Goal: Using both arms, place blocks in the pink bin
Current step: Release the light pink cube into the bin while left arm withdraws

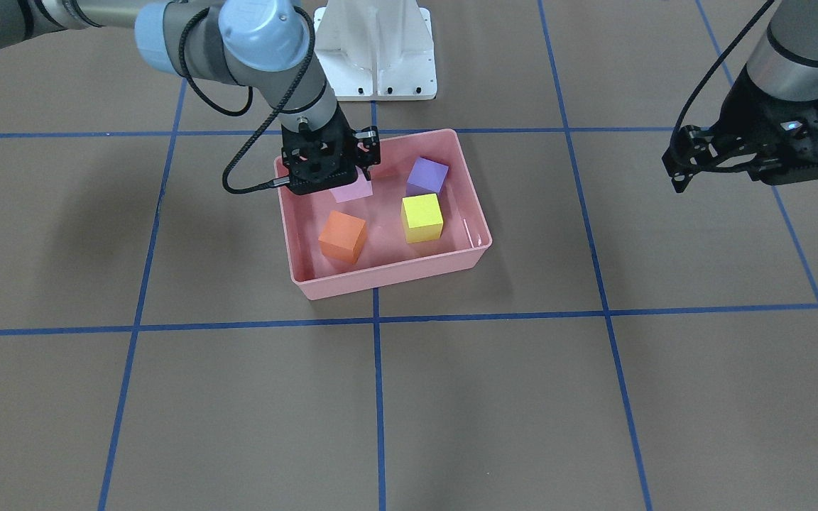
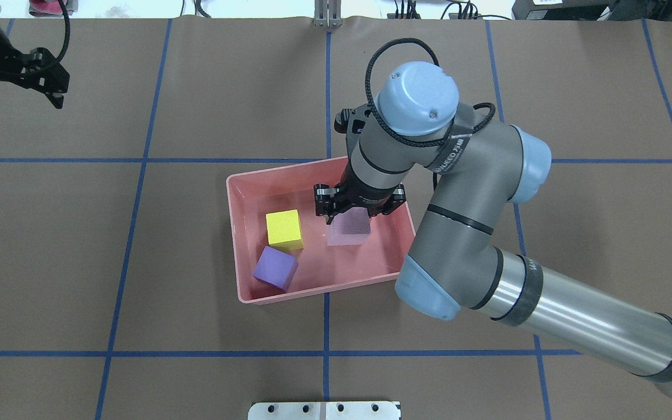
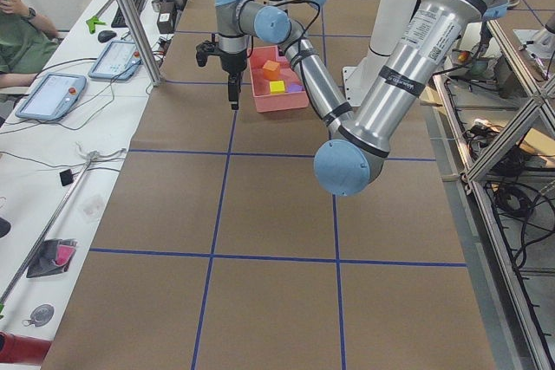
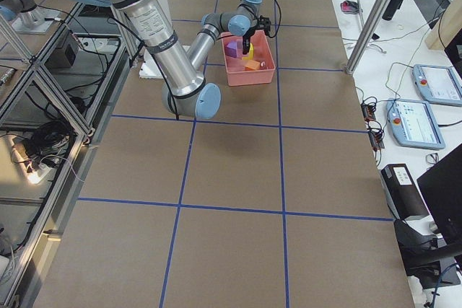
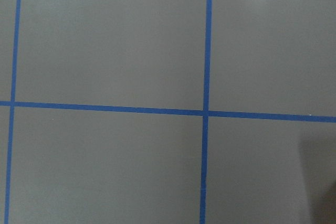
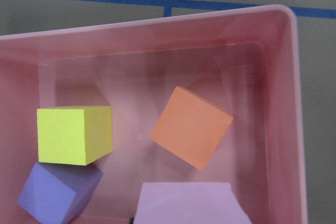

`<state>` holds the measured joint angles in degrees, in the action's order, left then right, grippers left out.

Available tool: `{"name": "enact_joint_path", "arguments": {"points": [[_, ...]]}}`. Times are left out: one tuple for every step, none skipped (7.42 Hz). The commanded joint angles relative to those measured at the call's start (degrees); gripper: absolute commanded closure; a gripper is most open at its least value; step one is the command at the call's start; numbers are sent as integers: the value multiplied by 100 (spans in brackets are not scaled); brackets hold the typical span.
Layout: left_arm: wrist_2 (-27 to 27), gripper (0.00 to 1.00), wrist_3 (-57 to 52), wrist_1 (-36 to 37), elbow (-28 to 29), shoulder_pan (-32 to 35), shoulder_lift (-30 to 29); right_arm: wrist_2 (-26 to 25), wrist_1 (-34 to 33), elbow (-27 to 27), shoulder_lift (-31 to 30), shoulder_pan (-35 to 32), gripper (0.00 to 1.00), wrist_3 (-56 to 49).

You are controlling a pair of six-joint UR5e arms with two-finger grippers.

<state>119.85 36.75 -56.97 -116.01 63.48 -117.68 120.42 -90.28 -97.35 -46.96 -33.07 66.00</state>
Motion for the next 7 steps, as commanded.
{"name": "enact_joint_path", "arguments": {"points": [[-6, 0, -114, -643, -132, 32, 680, 95, -85, 182, 292, 38, 0, 308], [-32, 0, -115, -1240, -272, 32, 1198, 113, -155, 138, 266, 3, 0, 300], [-67, 0, -89, -1716, -360, 41, 1613, 200, -522, 25, 249, -180, 0, 300], [-76, 0, -45, -1843, -266, 163, 1608, 262, -969, -281, 153, -469, 0, 291], [-59, 0, -114, -1870, -299, 243, 1617, 254, -1208, -798, -335, -1011, 0, 151], [-85, 0, -150, -1827, -239, 322, 1599, 245, -1254, -1116, -915, -1591, 0, -459], [-68, 0, -385, -1818, -221, 470, 1617, 254, -1316, -1432, -1616, -2084, 0, -1822]]}}
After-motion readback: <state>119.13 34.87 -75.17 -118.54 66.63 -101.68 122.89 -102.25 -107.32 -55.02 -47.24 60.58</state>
